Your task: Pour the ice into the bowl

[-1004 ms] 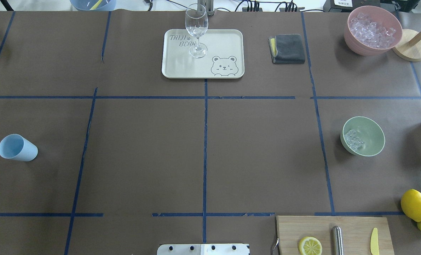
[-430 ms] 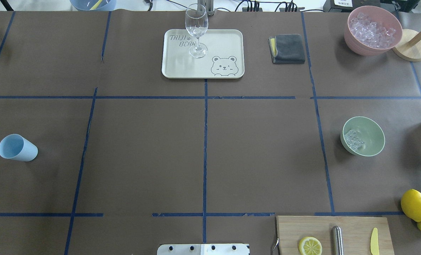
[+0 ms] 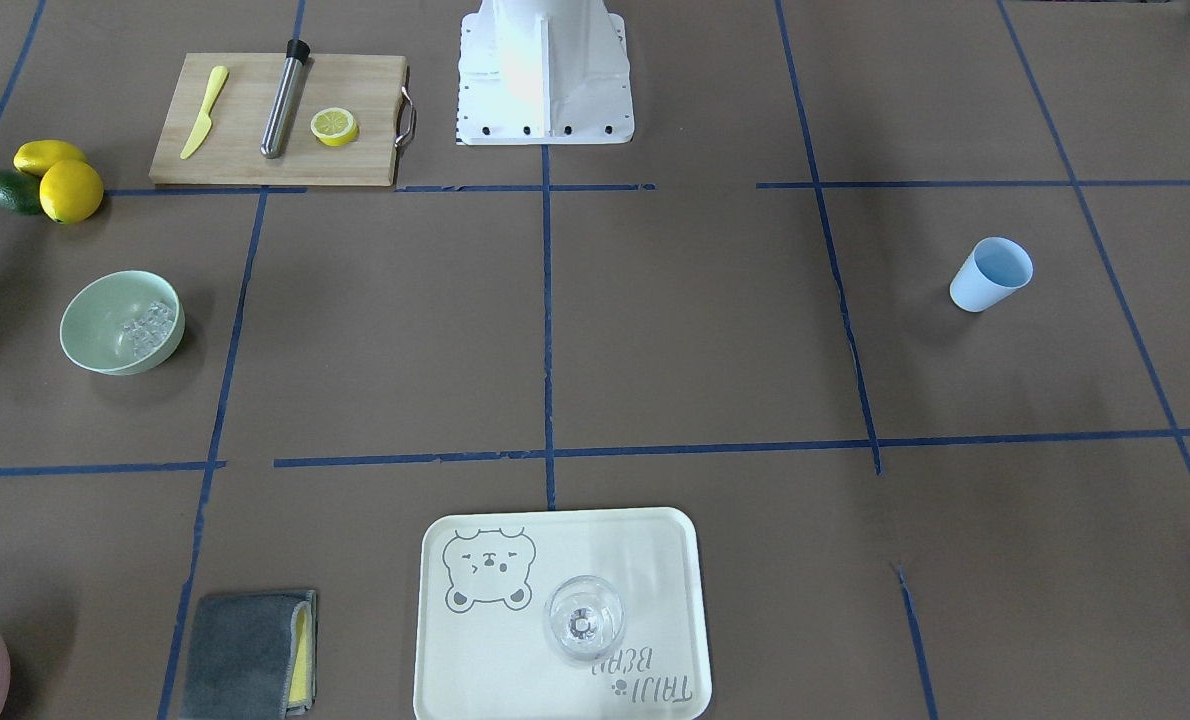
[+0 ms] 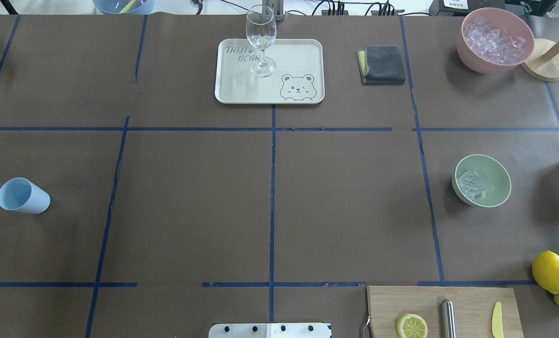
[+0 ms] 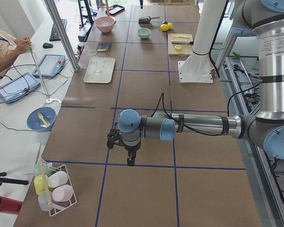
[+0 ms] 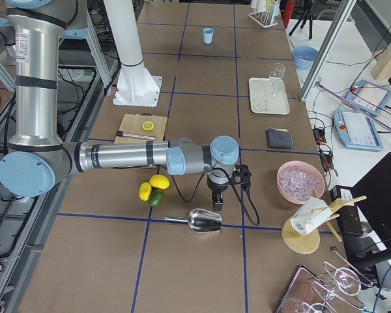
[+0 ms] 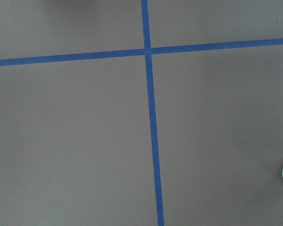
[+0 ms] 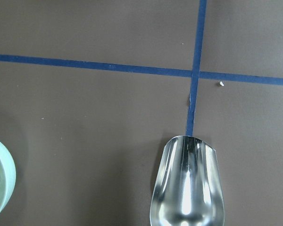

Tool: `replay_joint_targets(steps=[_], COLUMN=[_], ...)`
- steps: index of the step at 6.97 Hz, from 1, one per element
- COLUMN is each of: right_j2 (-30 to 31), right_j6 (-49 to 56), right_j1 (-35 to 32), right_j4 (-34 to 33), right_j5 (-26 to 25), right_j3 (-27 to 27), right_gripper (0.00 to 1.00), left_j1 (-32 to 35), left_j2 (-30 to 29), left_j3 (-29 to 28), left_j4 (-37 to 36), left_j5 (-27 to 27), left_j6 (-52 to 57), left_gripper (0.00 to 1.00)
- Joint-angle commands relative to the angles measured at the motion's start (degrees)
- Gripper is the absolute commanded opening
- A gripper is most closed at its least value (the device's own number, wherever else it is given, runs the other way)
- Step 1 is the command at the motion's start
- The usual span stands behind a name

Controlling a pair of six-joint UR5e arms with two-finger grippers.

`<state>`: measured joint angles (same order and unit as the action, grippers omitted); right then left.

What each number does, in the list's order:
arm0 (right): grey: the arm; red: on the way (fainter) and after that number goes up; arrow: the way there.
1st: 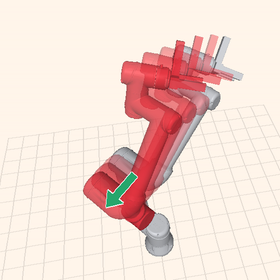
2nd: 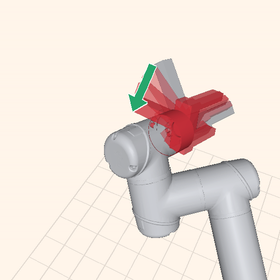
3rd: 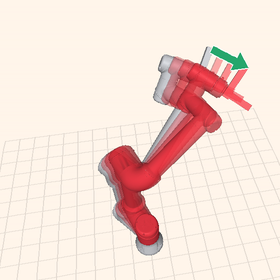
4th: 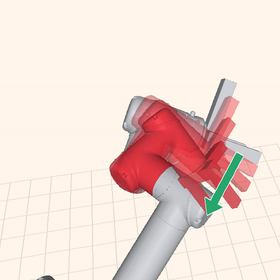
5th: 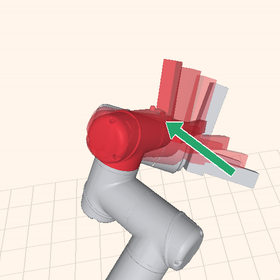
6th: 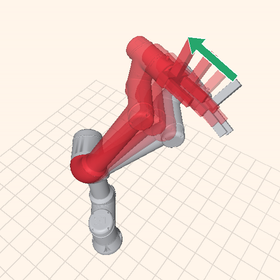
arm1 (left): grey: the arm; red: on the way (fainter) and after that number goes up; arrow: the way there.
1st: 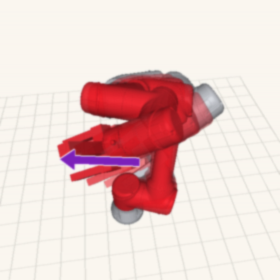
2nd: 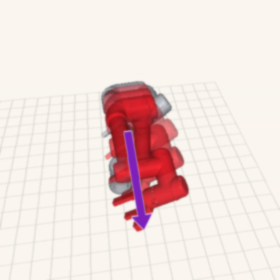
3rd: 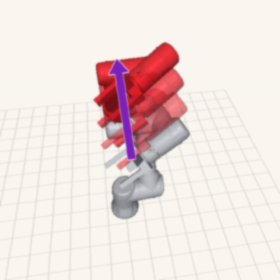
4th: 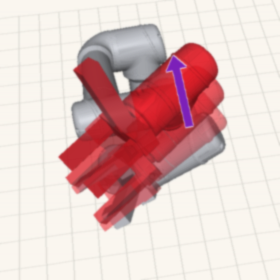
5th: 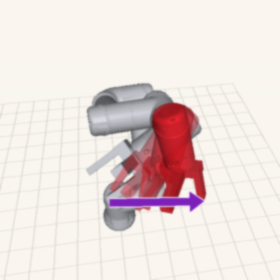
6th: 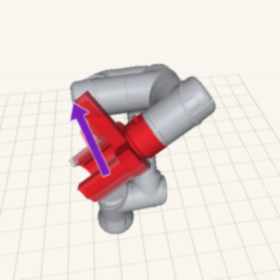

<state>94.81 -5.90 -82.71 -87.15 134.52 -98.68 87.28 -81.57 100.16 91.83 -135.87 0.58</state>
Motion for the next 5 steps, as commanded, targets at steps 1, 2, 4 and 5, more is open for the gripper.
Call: replay_joint_targets(steps=[1,2,4,5], right_j2=[0.5,1.0,2.8,3.5], right_j6=[-0.7,-0.8,-1.5,-2.1], right_j1=[0.0,-0.1,-0.1,-0.1], right_j4=[2.7,2.9,2.9,2.9], right_j5=[0.1,0.1,0.1,0.3], right_j3=[1.4,0.3,-2.6,-3.4], right_gripper=[1.0,1.0,1.0,1.0], left_j1=[0.0,0.0,0.0,0.0], left_j2=[0.1,0.2,0.0,-1.0], left_j3=[0.0,0.1,0.4,0.0], left_j4=[0.0,0.0,-0.4,-0.6], left_j5=[0.1,0.0,0.1,0.3], left_j6=[0.0,0.0,-0.2,-0.1], left_gripper=[1.0,1.0,1.0,1.0])
